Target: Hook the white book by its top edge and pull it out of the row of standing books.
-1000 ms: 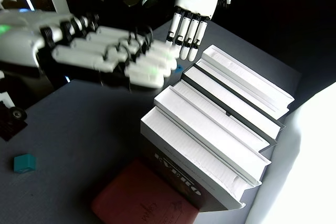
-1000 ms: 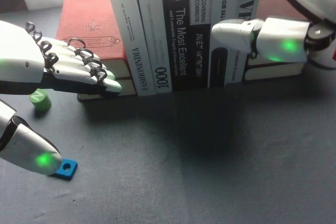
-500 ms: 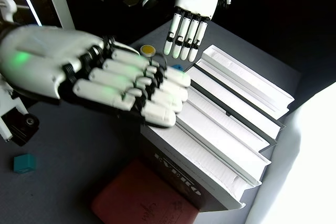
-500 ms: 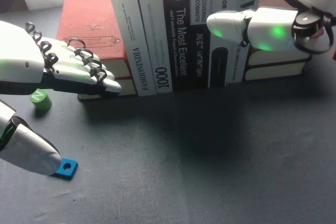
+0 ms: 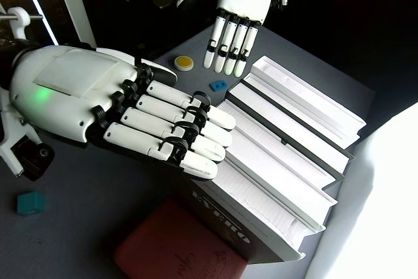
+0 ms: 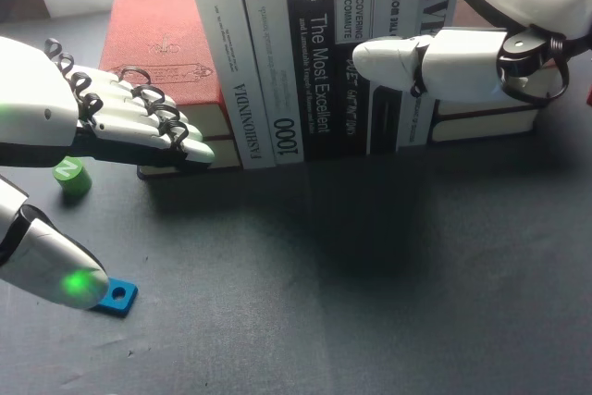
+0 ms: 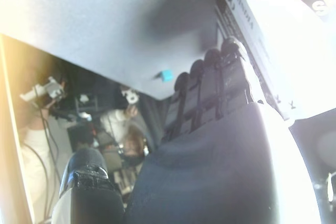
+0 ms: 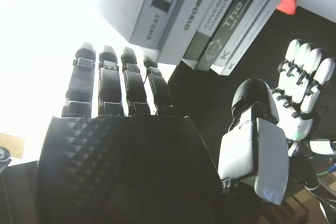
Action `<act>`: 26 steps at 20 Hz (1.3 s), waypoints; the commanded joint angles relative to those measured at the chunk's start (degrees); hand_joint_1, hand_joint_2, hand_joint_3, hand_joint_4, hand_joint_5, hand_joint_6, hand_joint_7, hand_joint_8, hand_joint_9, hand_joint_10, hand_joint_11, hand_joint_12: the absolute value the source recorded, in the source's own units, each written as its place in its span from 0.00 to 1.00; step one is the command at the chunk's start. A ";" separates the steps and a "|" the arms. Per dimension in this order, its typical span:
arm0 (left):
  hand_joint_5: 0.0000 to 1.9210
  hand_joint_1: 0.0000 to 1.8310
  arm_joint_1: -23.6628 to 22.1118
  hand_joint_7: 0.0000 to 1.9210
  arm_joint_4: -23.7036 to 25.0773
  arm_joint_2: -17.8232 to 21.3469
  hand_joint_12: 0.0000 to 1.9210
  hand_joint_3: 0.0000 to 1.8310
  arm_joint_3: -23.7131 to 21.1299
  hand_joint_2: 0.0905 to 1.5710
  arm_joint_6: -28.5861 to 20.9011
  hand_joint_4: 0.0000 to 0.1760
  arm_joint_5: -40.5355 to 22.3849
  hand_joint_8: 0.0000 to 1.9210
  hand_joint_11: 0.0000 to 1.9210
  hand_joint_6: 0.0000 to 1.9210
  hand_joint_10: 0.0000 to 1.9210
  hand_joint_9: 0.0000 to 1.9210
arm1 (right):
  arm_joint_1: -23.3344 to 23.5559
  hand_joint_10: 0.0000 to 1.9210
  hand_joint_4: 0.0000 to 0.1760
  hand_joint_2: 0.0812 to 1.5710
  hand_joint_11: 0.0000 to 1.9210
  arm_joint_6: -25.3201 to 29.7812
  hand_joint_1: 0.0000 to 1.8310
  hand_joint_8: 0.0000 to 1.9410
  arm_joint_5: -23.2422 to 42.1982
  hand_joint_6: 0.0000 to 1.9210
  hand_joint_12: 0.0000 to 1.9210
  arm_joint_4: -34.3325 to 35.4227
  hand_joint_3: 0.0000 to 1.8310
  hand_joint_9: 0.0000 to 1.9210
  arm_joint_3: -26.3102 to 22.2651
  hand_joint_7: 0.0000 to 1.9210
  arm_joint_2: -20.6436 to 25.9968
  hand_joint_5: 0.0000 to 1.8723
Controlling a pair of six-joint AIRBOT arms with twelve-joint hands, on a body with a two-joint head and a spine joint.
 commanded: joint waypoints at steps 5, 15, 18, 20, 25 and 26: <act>0.00 0.00 -0.55 0.00 -3.09 -0.05 0.00 0.00 0.11 0.62 -0.11 0.00 1.71 0.00 0.00 0.00 0.00 0.00 | -0.60 0.00 0.00 0.66 0.00 -2.38 0.00 0.00 4.78 0.00 0.00 -1.52 0.00 0.00 0.07 0.00 0.17 0.01; 0.00 0.00 -0.49 0.00 -3.09 -0.06 0.00 0.00 0.20 0.61 -0.12 0.00 1.72 0.00 0.00 0.00 0.00 0.00 | -0.74 0.00 0.00 0.65 0.00 -12.18 0.00 0.00 9.25 0.01 0.00 0.98 0.00 0.00 -6.82 0.00 1.66 0.01; 0.00 0.00 -0.49 0.00 -3.09 -0.05 0.00 0.00 0.13 0.62 -0.12 0.00 1.71 0.00 0.00 0.00 0.00 0.00 | -0.36 0.00 0.00 0.65 0.00 -15.02 0.00 0.00 9.55 0.00 0.00 4.44 0.00 0.00 -8.58 0.00 2.33 0.00; 0.00 0.00 -0.49 0.00 -3.09 -0.05 0.00 0.00 0.07 0.63 -0.12 0.00 1.71 0.00 0.00 0.00 0.00 0.00 | -0.34 0.00 0.00 0.66 0.00 -17.40 0.00 0.00 10.57 0.01 0.00 6.44 0.00 0.00 -9.87 0.00 2.65 0.02; 0.00 0.00 -0.45 0.00 -3.09 -0.04 0.00 0.01 -0.12 0.63 -0.12 0.00 1.69 0.00 0.00 0.00 0.00 0.00 | 0.22 0.00 0.00 0.65 0.00 -22.44 0.00 0.00 13.68 0.00 0.00 9.99 0.00 0.00 -14.70 0.00 3.54 0.00; 0.00 0.00 -0.45 0.00 -3.09 -0.04 0.00 0.01 -0.13 0.63 -0.12 0.00 1.69 0.00 0.00 0.00 0.00 0.00 | 0.45 0.00 0.00 0.65 0.00 -23.49 0.00 0.00 14.15 0.01 0.00 11.21 0.00 0.00 -15.35 0.00 3.54 0.02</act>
